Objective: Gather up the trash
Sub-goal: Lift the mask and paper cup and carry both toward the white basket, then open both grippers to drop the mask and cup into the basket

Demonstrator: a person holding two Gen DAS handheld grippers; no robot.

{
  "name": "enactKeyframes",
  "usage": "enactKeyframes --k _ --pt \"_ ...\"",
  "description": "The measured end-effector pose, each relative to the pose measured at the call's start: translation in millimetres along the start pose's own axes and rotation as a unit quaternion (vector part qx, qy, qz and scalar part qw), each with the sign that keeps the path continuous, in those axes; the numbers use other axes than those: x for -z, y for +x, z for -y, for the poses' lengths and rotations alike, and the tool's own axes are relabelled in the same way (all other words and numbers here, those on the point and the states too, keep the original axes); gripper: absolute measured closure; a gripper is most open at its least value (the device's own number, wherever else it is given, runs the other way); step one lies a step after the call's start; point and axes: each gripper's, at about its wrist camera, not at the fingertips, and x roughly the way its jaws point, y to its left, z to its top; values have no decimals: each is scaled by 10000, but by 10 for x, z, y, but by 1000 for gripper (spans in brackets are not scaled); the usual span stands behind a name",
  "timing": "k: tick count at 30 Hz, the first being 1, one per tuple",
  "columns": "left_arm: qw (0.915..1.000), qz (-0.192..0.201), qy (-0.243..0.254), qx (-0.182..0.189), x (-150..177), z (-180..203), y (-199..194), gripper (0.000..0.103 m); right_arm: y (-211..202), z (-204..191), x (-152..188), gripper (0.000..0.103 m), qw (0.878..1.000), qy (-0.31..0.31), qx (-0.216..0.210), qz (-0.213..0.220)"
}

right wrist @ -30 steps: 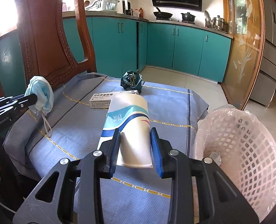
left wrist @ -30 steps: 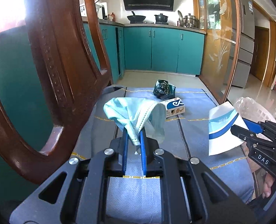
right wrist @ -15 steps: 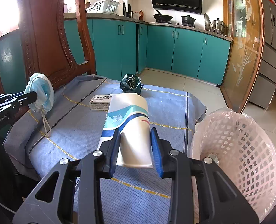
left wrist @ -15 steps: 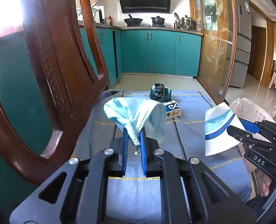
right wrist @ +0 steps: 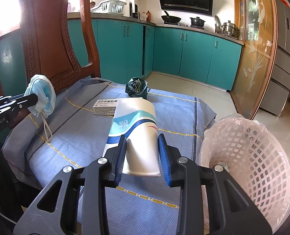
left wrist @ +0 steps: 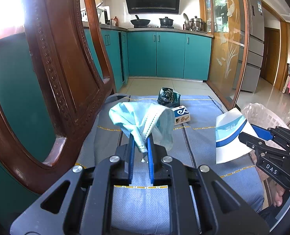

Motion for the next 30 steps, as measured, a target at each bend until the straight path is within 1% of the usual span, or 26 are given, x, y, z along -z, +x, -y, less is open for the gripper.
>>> enactKeyframes --k 8,13,16,21,24,30 --pt "10000 35 -15 38 -4 4 -41 90 -11 -3 0 70 10000 -1 2 25" --pt "9999 98 -6 68 -8 -2 -97 90 -78 79 -15 70 9997 140 89 175" --pt "9998 125 -24 162 -18 -6 -137 90 -153 204 -34 70 9987 308 255 312" --pt "9996 174 42 203 -19 31 -188 90 -311 494 -20 70 9954 627 521 508" --pt "9995 170 59 252 -9 57 -196 90 -437 695 31 70 9920 837 716 622" --pt "9990 155 151 395 -5 141 -210 90 -617 979 130 70 9855 1110 1044 751"
